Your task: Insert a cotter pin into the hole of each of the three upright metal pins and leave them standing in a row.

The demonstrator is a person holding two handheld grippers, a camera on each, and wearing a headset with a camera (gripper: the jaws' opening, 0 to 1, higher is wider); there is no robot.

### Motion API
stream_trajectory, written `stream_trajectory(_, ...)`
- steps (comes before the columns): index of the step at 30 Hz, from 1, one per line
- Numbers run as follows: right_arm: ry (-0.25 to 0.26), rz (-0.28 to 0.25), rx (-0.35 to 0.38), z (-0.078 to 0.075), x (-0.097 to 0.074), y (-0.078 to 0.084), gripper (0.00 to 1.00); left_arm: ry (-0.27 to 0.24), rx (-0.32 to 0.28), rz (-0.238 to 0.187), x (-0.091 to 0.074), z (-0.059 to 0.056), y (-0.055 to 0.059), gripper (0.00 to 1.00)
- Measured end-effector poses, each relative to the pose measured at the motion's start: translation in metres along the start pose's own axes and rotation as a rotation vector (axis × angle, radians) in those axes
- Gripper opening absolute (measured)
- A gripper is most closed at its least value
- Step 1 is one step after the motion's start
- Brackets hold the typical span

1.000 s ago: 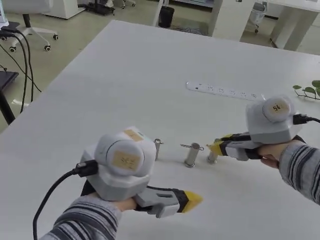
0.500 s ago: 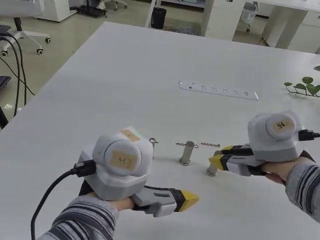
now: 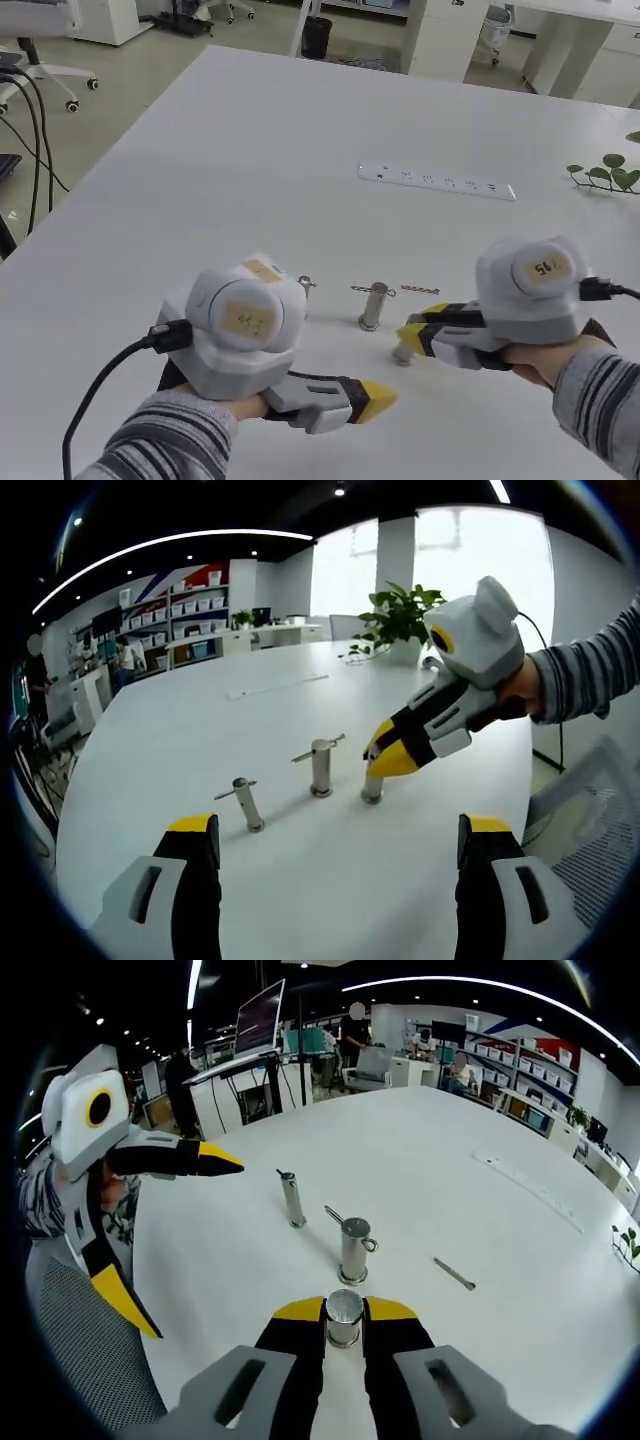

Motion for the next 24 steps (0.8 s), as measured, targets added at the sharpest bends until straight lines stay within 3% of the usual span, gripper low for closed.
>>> stream_trajectory(19, -0.002, -0.019, 0.007, 0.018, 0.004, 0.0, 0.09, -0.007, -0.003, 0.002, -0.001, 0.001, 0.001, 0.98)
stream_trajectory(24, 0.009, -0.022, -0.03, 0.02, 0.005, 0.0, 0.09, -0.007, 0.001, 0.01, -0.001, 0.001, 0.002, 0.98)
Point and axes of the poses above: the centre of the closed fingertips' face, and the gripper's own axes: x roughly forward along the fingers, z roughly to its left, y roughly out of its underside, the point moved 7 cm from there along -x, roughly backward along the fingers, and after that the axes turned 11 degrees about z, right-handed, at the moved point
